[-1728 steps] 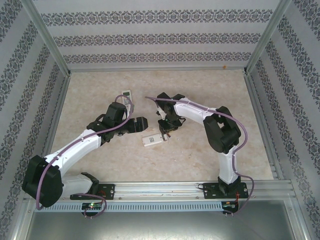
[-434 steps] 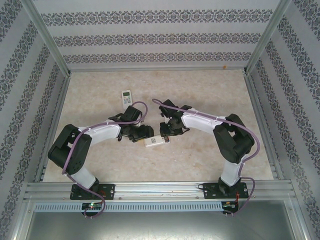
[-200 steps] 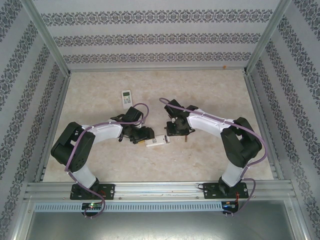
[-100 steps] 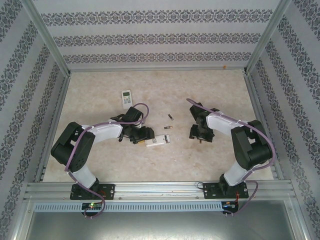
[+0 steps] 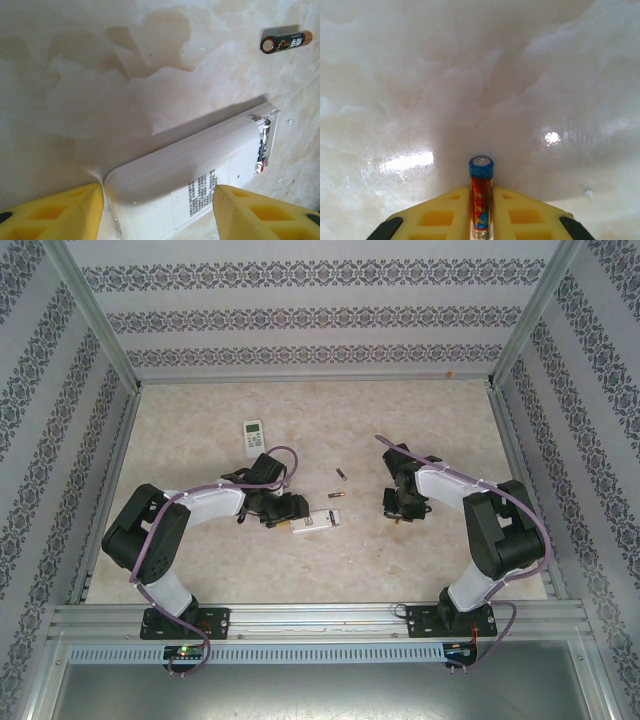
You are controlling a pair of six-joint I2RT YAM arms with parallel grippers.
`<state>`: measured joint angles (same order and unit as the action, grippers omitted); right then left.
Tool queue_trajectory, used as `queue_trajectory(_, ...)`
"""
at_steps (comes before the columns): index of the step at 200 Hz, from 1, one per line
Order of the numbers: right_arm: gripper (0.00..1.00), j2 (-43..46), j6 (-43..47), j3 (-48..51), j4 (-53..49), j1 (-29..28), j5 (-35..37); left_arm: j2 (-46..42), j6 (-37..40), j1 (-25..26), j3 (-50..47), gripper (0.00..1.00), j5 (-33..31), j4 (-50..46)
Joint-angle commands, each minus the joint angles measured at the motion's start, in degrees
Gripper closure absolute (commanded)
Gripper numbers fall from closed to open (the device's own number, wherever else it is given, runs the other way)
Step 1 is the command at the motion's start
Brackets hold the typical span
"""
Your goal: Load the batteries into the remote control
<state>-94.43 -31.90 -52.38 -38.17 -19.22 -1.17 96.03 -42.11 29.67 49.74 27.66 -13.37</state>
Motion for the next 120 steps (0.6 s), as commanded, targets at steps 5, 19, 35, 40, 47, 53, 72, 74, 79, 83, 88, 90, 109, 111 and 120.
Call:
queue_trajectory(5,0.86,0.98,2.85,-0.65,0.68,0.16,-4.45,1.66,-0.06,0.8,0.17,0.4,0.82,2.01)
queue_trajectory(19,0.89,2.64,6.13,-1.18,2.32,-0.18,-5.55,1.49,0.34,0.81,0.23,0.39,0.77,2.16)
queue_trajectory(35,0.9,6.41,13.58,-1.32,5.67,-1.44,-4.64,0.39,1.93,0.77,0.5,0.39,0.05,1.39)
queue_trajectory(40,0.9,7.96,16.92,-1.23,7.08,-2.03,-4.16,-0.33,2.86,0.78,0.66,0.39,-0.28,1.13)
queue_trajectory(47,0.9,10.32,22.75,-0.87,9.31,-3.1,-3.11,-1.47,4.16,0.69,0.81,0.38,-0.94,0.63)
queue_trajectory(53,0.9,12.35,28.02,-0.56,11.16,-4.24,-2.3,-2.6,5.49,0.71,0.99,0.37,-1.59,0.07)
queue_trajectory(72,0.9,18.14,50.75,1.59,15.65,-7.16,-5.65,-6.13,10.81,0.59,1.6,0.33,-3.66,-2.03)
queue_trajectory(74,0.9,18.63,53.82,1.93,15.62,-7.46,-6.62,-6.47,11.43,0.59,1.7,0.33,-3.84,-2.2)
queue_trajectory(79,0.91,19.84,61.3,2.58,15.01,-8.18,-8.8,-7.18,12.67,0.58,1.8,0.33,-4.29,-2.51)
queue_trajectory(83,0.91,20.56,67.24,3.23,13.93,-8.82,-9.98,-7.8,13.54,0.59,1.75,0.32,-4.55,-2.67)
queue_trajectory(88,0.94,21.35,75.07,3.58,11.36,-9.76,-11.91,-8.56,14.66,0.51,1.67,0.32,-4.79,-2.72)
queue_trajectory(90,0.94,21.56,77.85,3.66,9.96,-10.13,-12.58,-8.95,15.07,0.46,1.61,0.31,-4.83,-2.74)
queue_trajectory(109,0.96,21.61,94.6,3.58,-0.81,-14.0,-12.51,-11.46,18.32,0.26,0.79,0.3,-4.82,-1.52)
queue_trajectory(111,0.96,21.47,95.1,3.42,-1.83,-14.31,-12.47,-11.74,18.6,0.33,0.73,0.3,-4.81,-1.3)
queue_trajectory(120,0.96,20.85,97.64,2.79,-6.36,-15.6,-12.48,-12.95,19.72,0.28,-0.12,0.29,-4.89,-0.01)
